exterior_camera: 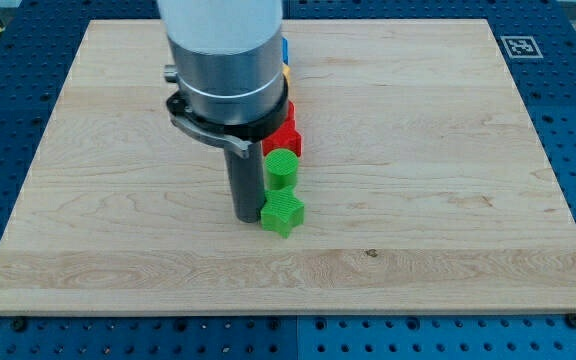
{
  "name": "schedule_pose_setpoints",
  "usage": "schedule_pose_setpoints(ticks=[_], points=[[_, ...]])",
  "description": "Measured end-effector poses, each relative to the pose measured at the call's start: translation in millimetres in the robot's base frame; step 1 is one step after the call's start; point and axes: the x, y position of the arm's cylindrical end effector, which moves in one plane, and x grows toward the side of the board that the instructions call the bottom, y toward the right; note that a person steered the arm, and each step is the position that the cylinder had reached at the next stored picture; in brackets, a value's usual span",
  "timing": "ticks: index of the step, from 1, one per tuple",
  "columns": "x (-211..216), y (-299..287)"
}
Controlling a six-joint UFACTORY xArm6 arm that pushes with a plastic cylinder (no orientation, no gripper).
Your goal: Move the green star a bit up
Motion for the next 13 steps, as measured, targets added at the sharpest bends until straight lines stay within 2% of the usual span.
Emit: schedule_pose_setpoints(ticks=[2, 3, 4, 6, 9, 13], points=[[9, -2], [46, -7], [51, 20], [51, 59], [36, 42], [22, 55]])
